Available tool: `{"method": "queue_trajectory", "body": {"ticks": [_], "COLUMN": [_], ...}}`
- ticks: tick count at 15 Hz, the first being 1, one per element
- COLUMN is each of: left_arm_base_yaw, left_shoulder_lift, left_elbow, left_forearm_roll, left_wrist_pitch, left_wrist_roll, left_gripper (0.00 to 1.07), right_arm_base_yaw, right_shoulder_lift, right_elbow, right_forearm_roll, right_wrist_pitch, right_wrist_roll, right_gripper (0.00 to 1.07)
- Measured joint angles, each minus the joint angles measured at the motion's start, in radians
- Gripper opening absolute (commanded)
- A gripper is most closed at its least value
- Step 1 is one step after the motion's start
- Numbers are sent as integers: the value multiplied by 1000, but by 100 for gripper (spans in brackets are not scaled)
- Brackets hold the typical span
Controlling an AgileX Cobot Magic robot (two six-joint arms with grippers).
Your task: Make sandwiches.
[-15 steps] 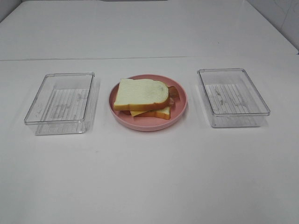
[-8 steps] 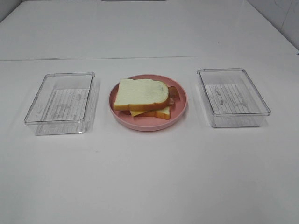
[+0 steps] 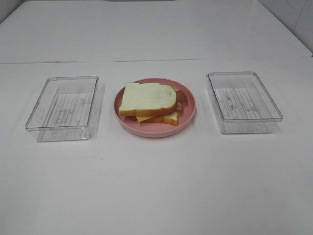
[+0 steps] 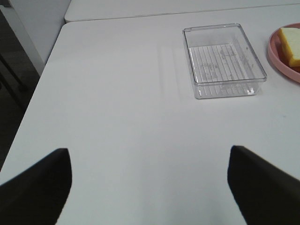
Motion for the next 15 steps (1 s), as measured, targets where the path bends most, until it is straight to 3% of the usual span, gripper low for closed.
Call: {"method": "queue_trajectory", "body": {"ticks": [15], "left_arm_base_yaw": [0], "left_shoulder_lift": [0], "left_elbow": [0], "left_forearm_roll": [-3], "left_wrist_pitch": [0], "left_wrist_roll": [0], "left_gripper": [86], "right_arm_base_yaw": [0], "right_shoulder_lift": [0], "right_elbow": [3], "right_forearm_roll": [1], "right_wrist_pitch": [2], "right_wrist_roll": [0], "right_gripper": [74]}}
